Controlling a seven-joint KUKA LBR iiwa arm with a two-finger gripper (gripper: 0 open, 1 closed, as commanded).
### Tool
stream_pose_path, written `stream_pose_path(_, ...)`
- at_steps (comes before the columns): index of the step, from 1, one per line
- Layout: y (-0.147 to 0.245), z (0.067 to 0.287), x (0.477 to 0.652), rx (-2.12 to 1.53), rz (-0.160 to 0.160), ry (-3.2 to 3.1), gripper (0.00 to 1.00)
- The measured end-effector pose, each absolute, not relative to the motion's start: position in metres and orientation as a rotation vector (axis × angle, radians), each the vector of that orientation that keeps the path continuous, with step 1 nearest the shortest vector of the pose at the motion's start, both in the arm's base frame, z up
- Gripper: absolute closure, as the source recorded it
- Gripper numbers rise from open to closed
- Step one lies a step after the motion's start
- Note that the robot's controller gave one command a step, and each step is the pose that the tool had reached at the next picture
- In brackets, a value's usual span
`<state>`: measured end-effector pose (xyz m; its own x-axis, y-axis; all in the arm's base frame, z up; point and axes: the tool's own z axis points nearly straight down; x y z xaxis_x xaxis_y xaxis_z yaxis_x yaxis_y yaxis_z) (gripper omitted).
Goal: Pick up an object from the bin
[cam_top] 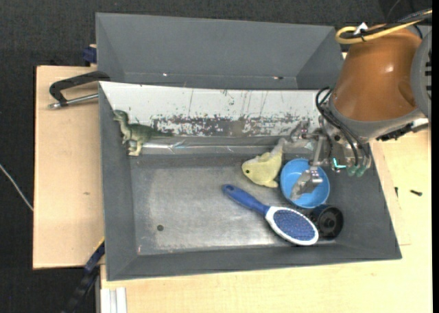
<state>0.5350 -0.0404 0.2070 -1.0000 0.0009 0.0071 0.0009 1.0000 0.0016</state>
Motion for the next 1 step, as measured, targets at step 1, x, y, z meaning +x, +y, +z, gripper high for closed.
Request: stream_pose_path(1,-0.1112,0.0819,0.5808,0.449,0.001,-3.113,0.0)
